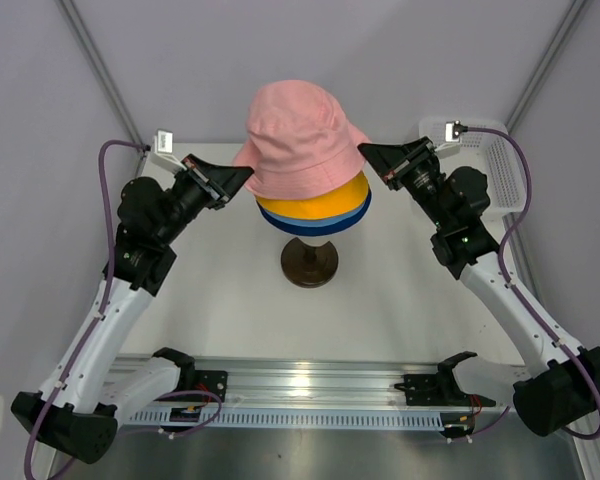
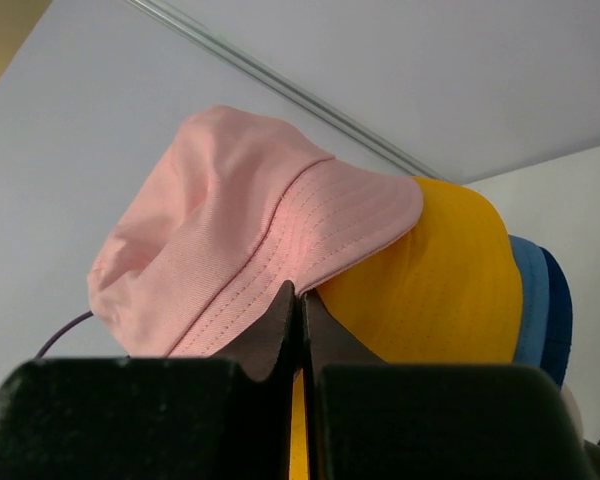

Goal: Stack the hats

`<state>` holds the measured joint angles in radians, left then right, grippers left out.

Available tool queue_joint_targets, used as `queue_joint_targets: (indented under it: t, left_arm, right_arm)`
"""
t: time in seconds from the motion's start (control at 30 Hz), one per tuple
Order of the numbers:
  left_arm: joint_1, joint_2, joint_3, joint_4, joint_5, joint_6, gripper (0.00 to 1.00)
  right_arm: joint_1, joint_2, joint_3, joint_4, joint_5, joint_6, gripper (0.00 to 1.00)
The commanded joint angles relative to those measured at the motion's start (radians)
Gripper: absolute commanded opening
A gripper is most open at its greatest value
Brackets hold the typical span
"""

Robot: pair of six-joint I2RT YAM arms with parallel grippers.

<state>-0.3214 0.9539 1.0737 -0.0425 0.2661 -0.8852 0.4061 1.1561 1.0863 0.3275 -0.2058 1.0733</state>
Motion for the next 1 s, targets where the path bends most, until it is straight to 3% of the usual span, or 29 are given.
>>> queue_joint_targets:
  t: [0.0, 0.3, 0.67, 0.8, 0.97]
  left_arm:
    - [-0.001, 0.014, 0.017, -0.04, -0.005, 0.052, 0.04]
    - [-0.001, 0.048, -0.023, -0.059, 0.001, 0.06, 0.02]
    - [0.004, -0.027, -0.032, -0.103, 0.051, 0.109, 0.04]
    - [0.019, -0.021, 0.021, -0.091, 0.163, 0.12, 0.06]
    - [0.053, 0.031, 0.104, -0.045, 0.4, 0.164, 0.06]
  right_arm:
    - [-0.02, -0.021, -0.02, -0.076, 0.011, -0.087, 0.0]
    - [-0.02, 0.037, -0.052, -0.097, -0.044, -0.147, 0.0]
    - [-0.02, -0.006, -0.118, -0.157, -0.026, -0.222, 0.0]
    - [-0.03, 0.01, -0.15, -0.078, -0.046, -0.217, 0.0]
    - [-0.042, 0.042, -0.16, 0.086, -0.142, -0.242, 0.0]
